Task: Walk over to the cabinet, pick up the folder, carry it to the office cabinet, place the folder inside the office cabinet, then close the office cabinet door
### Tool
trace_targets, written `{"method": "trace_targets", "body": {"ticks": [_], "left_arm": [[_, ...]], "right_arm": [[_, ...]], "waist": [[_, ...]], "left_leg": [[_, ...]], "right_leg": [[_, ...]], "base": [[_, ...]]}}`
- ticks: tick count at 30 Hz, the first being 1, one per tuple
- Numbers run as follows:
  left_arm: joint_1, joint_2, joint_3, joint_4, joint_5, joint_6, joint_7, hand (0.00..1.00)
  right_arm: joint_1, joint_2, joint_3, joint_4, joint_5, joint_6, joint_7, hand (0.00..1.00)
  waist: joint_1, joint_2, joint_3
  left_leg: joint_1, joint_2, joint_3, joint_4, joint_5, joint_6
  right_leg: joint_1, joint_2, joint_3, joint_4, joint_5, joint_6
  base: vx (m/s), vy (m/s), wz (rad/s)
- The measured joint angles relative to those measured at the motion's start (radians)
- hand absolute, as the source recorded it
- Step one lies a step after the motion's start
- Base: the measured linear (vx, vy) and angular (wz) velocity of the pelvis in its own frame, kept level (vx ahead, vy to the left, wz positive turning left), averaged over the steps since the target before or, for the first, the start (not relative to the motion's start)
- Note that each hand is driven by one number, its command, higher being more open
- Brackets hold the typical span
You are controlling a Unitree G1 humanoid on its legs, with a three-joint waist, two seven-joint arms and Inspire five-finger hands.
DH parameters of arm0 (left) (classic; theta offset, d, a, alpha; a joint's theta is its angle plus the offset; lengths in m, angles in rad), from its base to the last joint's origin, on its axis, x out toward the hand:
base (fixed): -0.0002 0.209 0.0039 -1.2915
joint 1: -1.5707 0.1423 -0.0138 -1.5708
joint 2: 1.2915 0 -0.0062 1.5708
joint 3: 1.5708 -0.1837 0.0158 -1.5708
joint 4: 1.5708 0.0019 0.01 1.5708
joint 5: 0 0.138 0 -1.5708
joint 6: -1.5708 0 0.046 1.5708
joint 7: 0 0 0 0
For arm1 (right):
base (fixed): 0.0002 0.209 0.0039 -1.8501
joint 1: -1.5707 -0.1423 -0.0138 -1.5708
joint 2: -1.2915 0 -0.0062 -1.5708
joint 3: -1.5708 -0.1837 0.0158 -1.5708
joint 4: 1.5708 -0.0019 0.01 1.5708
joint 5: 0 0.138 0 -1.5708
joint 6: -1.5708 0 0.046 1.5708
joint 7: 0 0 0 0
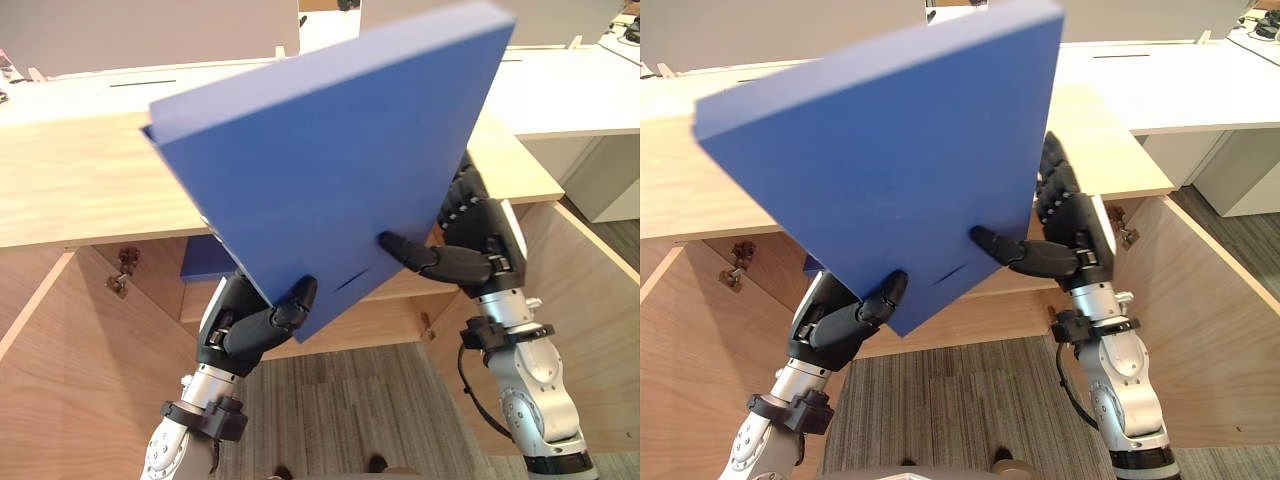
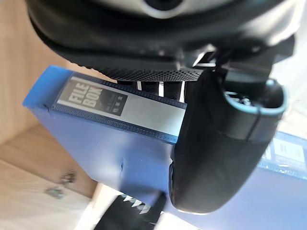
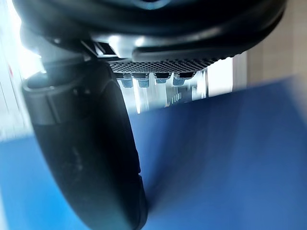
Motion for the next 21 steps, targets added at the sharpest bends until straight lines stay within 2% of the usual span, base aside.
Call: {"method": "trace_targets", "body": {"ticks": [4, 11, 12, 16, 21], "left_arm": [[-0.002, 0.061, 0.012, 0.051, -0.031, 0.000, -0.002, 0.00], [-0.003, 0.101, 0.029, 0.096, -0.022, 0.004, 0.013, 0.00], [-0.007, 0.099, 0.037, 0.096, -0.001, 0.004, 0.013, 1.00], [-0.036, 0.036, 0.096, 0.095, 0.075, 0.000, 0.017, 1.00], [-0.076, -0.158, 0.229, 0.093, 0.124, -0.036, 0.060, 1.00]], "right_arm": [[-0.052, -0.121, 0.091, 0.084, 0.071, 0.001, 0.020, 0.00], [-0.065, -0.173, 0.152, 0.098, 0.099, 0.009, 0.042, 0.00], [-0.073, -0.169, 0.160, 0.097, 0.098, 0.009, 0.052, 0.00], [-0.077, -0.115, 0.150, 0.096, 0.062, 0.021, 0.065, 0.00], [-0.077, 0.079, 0.107, 0.077, -0.007, 0.022, 0.046, 0.00]], "waist": [[0.011, 0.000, 0.000], [0.024, 0.000, 0.000], [0.026, 0.001, 0.000], [0.040, 0.001, -0.001], [0.054, 0.002, -0.001]], "left_leg": [[-0.001, -0.002, -0.001, 0.001, 0.001, 0.002], [-0.009, -0.005, -0.016, 0.001, 0.005, 0.006], [-0.011, -0.006, -0.019, 0.001, 0.006, 0.009], [-0.014, -0.008, -0.026, -0.001, 0.010, 0.013], [-0.022, -0.013, -0.040, -0.002, 0.015, 0.019]], "right_leg": [[0.000, -0.003, 0.000, 0.000, 0.003, 0.003], [0.001, -0.008, -0.014, -0.001, 0.003, 0.004], [0.001, -0.009, -0.017, -0.001, 0.004, 0.004], [0.001, -0.015, -0.024, -0.001, 0.005, 0.006], [0.002, -0.021, -0.038, -0.001, 0.006, 0.008]], "base": [[-0.03, -0.001, 0.01], [-0.01, -0.006, 0.06], [-0.02, -0.005, 0.09], [-0.03, -0.004, 0.07], [-0.04, -0.003, 0.09]]}}
